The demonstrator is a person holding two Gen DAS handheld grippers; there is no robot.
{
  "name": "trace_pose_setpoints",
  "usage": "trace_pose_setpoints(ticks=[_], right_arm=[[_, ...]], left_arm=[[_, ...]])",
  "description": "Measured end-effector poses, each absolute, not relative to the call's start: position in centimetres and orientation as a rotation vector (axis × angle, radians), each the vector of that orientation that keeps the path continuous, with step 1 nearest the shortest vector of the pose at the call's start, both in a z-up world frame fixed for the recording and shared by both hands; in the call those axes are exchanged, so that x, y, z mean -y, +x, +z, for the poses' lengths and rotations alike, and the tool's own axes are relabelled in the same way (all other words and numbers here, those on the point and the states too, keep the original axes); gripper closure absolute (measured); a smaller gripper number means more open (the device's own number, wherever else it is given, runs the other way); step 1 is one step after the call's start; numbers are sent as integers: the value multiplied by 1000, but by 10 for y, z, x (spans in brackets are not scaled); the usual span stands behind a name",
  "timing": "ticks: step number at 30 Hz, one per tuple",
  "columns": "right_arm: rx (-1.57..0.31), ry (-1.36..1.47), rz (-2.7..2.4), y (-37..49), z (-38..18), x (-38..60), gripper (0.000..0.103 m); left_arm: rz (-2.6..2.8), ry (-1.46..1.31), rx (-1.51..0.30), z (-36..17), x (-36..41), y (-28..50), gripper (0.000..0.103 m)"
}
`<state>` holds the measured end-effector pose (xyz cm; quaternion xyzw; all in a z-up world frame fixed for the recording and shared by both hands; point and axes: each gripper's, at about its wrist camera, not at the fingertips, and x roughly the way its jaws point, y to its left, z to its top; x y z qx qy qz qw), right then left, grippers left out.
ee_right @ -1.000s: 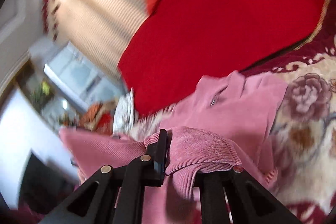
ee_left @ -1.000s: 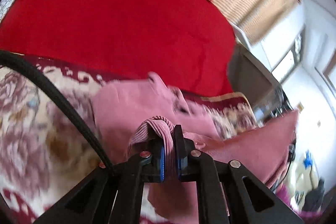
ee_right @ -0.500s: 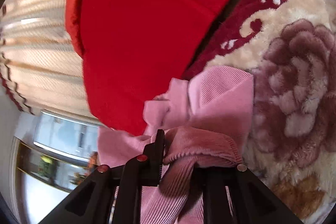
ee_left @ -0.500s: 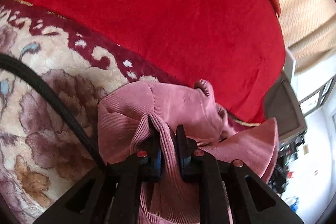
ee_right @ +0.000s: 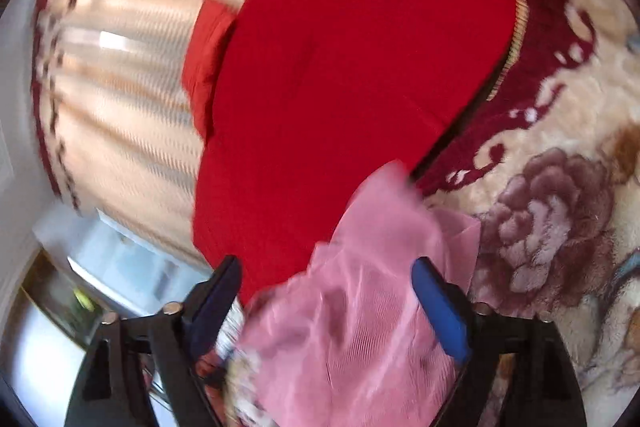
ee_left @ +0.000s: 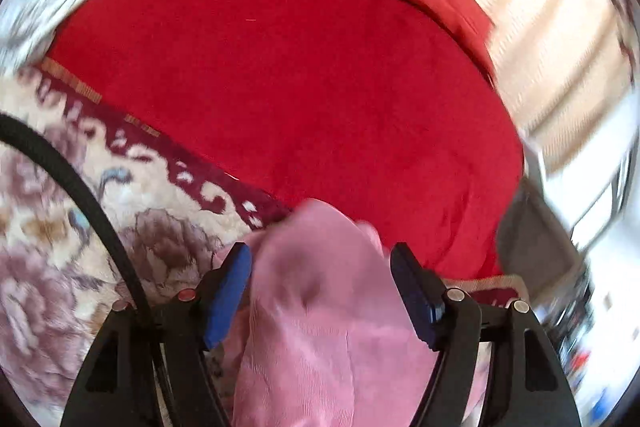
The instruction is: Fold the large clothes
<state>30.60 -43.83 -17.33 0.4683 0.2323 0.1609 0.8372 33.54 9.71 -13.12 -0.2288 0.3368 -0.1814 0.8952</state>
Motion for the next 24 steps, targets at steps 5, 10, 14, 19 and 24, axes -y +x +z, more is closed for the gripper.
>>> trace_pose_setpoints(ticks=[5,10,14,19,24], right_arm=[[-610,730,319,314,-156,387,38],[-703,629,281,334,-165,353,38],[-834,576,127,362,-193,354,40],[-838,620,71,366,-201,369,50],[-695,554,177,348,-169,354,49]], left_arm=[[-372,-159,-769,-136,-39,330,28],[-142,-46,-990,-186,-34,359,28],[-88,-103,-1094,-216,-46,368,24],[-57,43,-987,-197,-34,348,24],[-12,150,-912,-190,-19,331,24]])
